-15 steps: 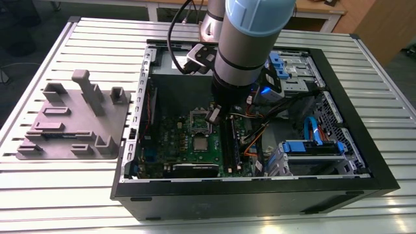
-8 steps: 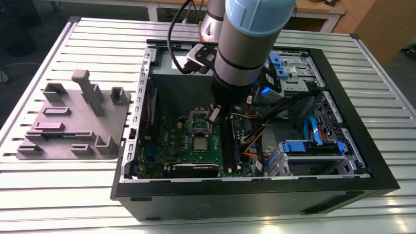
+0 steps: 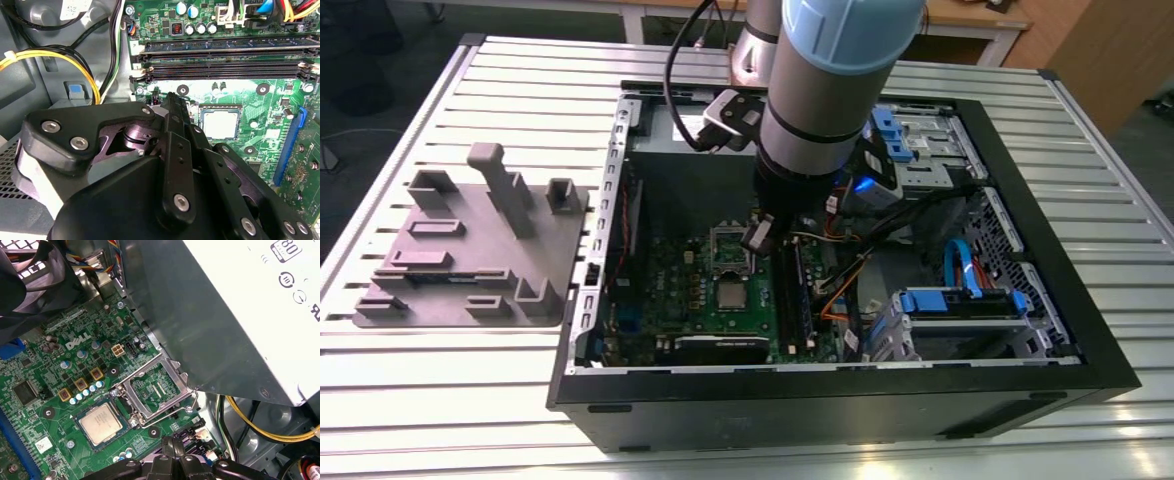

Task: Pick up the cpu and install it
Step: 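Close the cpu cover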

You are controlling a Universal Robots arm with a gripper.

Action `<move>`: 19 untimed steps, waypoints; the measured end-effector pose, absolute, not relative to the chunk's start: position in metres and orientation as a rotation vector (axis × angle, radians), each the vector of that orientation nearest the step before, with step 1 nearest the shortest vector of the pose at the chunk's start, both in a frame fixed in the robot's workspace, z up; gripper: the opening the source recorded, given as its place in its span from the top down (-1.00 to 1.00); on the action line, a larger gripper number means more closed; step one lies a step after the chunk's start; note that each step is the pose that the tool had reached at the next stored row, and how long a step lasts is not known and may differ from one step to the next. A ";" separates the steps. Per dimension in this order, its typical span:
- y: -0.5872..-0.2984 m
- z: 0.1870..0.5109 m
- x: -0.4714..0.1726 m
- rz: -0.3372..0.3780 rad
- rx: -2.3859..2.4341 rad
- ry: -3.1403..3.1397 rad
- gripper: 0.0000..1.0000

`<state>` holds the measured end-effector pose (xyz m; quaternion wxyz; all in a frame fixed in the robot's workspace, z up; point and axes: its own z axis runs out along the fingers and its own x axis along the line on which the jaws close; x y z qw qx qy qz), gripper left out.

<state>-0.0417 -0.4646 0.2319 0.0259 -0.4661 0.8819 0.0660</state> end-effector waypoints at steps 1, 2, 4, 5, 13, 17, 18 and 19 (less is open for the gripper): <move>-0.465 0.232 -0.042 0.204 -1.440 2.726 0.80; -0.465 0.232 -0.042 0.204 -1.440 2.726 0.67; -0.464 0.232 -0.042 0.204 -1.440 2.726 0.53; -0.464 0.232 -0.042 0.204 -1.440 2.726 0.53; -0.464 0.232 -0.042 0.204 -1.440 2.726 0.56; -0.464 0.232 -0.042 0.204 -1.440 2.726 0.79; -0.464 0.232 -0.042 0.204 -1.440 2.726 0.79; -0.464 0.232 -0.042 0.204 -1.440 2.726 0.79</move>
